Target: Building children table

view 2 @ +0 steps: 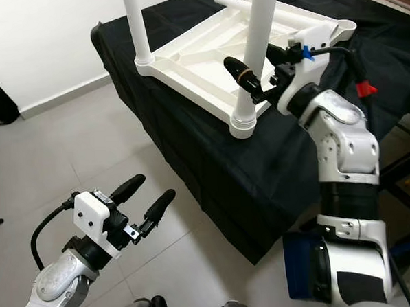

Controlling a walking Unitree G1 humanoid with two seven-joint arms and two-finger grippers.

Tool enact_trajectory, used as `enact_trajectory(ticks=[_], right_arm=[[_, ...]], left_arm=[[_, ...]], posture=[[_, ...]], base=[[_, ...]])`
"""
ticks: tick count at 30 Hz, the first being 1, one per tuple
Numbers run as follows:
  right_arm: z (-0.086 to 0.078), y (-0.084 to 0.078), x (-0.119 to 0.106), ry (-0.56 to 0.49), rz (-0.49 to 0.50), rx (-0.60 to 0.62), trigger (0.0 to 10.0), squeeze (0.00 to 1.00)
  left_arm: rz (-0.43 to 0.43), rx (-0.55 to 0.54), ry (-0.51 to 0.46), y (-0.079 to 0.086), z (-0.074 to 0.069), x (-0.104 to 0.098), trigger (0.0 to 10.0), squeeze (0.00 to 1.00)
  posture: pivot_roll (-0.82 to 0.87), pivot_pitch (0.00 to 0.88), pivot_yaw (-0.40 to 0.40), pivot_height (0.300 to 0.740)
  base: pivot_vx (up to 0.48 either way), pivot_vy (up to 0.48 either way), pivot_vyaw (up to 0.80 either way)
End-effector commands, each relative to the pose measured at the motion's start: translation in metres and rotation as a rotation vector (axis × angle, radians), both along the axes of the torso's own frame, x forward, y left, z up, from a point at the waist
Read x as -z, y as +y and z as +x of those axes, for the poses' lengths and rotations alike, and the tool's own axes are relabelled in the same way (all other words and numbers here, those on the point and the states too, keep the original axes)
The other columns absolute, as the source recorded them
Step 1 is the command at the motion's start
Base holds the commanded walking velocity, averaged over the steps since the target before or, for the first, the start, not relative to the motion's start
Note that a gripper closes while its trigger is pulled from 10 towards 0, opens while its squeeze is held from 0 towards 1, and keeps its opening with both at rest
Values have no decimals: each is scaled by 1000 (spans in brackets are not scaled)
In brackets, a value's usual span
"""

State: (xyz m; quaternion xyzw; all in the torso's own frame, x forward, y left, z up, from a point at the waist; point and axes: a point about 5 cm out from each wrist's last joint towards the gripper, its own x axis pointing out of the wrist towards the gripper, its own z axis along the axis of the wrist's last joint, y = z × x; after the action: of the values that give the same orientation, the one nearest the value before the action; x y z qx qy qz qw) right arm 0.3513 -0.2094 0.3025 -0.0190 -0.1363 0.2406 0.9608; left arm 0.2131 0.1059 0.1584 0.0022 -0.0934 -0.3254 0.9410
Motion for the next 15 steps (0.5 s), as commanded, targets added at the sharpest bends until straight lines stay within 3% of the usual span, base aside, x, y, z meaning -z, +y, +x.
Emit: enact_trajectory(ticks=[1,10,14,15], right_arm=[[2,5,-1,-9,-7,-13,0,0],[2,-6,-8,-22,-54,47,0,0],[1,-7,-4,0,-131,175,0,0],[0,-3,1,12,-166,266,0,0]], left_arm=[[3,10,25,-2,-2,4,10000,0],[0,8,24,-2,-2,3,10000,0],[-1,9,25,-2,-2,3,10000,0],[-2,8,25,-1,-2,3,10000,0]], posture=[[-21,172,-29,740],[-26,175,-32,740],[-30,176,-34,740],[-35,176,-34,740]], base=[[0,0,0],[0,0,0],[0,0,0],[0,0,0]])
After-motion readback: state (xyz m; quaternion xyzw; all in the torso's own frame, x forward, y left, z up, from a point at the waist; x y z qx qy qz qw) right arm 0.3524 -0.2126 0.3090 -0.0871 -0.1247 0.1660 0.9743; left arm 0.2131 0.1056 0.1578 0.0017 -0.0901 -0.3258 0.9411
